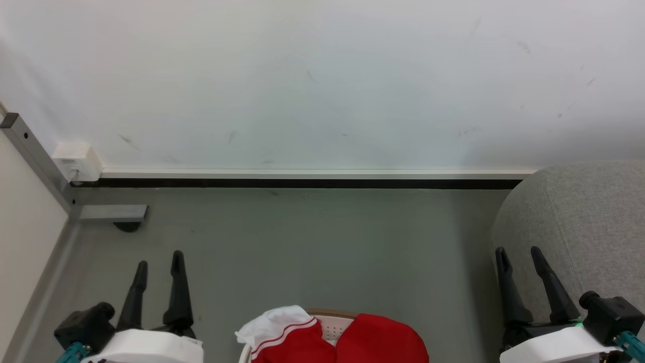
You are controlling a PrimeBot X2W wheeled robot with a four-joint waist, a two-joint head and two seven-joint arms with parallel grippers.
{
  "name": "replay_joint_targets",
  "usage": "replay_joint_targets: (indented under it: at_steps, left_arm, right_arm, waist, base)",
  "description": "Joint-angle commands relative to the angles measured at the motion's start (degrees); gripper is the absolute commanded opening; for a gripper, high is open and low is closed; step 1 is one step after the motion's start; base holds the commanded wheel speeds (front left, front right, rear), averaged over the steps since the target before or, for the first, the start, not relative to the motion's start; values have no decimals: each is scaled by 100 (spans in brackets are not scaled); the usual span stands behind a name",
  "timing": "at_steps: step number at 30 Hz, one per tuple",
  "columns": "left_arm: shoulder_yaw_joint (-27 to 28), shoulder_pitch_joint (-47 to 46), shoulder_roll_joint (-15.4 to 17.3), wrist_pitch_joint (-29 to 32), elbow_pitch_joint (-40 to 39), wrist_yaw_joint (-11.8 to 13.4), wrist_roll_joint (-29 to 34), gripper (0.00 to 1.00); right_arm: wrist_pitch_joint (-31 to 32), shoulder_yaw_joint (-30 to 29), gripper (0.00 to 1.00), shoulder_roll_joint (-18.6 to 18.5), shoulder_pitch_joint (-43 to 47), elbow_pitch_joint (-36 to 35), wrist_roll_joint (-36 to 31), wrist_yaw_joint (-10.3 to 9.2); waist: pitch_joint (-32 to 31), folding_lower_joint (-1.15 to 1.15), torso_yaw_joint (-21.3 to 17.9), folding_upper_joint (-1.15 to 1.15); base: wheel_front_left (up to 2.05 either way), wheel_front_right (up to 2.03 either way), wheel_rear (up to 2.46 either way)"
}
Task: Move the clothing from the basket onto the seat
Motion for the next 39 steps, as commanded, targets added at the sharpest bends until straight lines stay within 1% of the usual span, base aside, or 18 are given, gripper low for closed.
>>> replay_joint_targets:
  at_steps: [1, 23, 39]
  left_arm:
    - [11, -2, 51, -66, -55, 7, 155, 100]
    - [-21, 18, 61, -327, -94, 67, 1181, 100]
    - [-68, 34, 65, -491, -137, 99, 1798, 100]
  right_arm:
    - [-67, 12, 100, -2, -103, -51, -104, -8]
    - [-322, 152, 100, 23, -116, -105, -1021, -10]
    - [-493, 217, 100, 33, -149, -130, -1604, -12]
  waist:
    - [1, 0, -1, 0]
    - [23, 0, -25, 0]
    - [65, 0, -43, 0]
  base:
    - [0, 0, 0]
    - [0, 0, 0]
    - [0, 0, 0]
